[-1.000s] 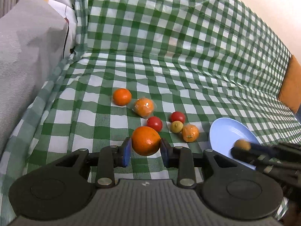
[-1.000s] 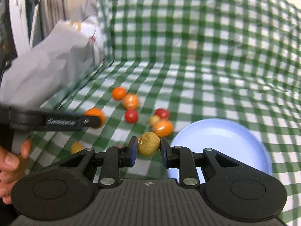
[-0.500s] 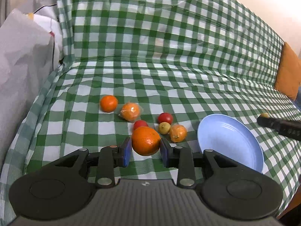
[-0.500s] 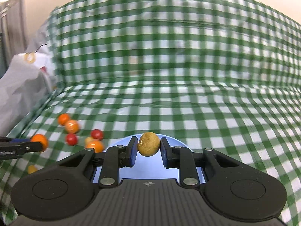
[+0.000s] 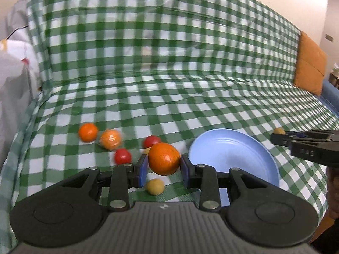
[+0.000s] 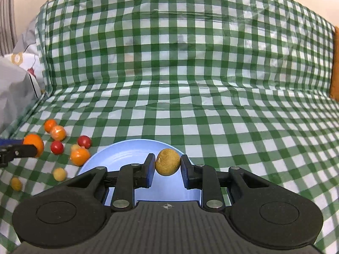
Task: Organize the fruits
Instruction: 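Carry the mandarin and yellow plum over the blue plate with both grippers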
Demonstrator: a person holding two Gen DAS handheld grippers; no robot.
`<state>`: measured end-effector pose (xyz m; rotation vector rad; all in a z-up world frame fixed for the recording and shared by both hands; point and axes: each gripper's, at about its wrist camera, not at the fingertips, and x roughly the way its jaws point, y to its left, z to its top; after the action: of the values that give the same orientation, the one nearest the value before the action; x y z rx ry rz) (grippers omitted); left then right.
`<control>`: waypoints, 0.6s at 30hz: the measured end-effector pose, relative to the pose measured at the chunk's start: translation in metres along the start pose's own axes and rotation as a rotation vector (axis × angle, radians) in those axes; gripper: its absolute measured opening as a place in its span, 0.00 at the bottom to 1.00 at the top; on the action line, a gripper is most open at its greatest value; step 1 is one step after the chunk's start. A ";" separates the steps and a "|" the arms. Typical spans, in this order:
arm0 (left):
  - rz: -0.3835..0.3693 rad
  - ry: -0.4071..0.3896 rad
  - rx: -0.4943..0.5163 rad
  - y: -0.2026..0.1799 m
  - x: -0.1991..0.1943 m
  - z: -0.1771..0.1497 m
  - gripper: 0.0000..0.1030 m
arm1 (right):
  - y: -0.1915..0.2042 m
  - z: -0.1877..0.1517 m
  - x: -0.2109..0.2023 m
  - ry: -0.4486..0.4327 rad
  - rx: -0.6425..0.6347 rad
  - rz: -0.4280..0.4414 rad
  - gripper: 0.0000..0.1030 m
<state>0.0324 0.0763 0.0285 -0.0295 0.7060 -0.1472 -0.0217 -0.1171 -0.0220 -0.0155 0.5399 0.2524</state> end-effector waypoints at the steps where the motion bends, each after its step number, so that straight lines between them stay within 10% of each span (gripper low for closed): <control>1: -0.007 -0.002 0.012 -0.005 0.000 0.001 0.35 | 0.000 0.000 0.001 0.005 -0.010 -0.005 0.26; 10: -0.095 -0.013 0.055 -0.038 0.009 0.010 0.16 | -0.010 0.000 0.001 0.021 -0.012 -0.033 0.26; 18: -0.108 0.187 -0.248 0.012 0.044 0.015 0.17 | -0.018 -0.002 0.000 0.041 0.007 -0.054 0.26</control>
<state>0.0769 0.0818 0.0109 -0.2947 0.9069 -0.1664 -0.0183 -0.1345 -0.0252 -0.0287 0.5803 0.1983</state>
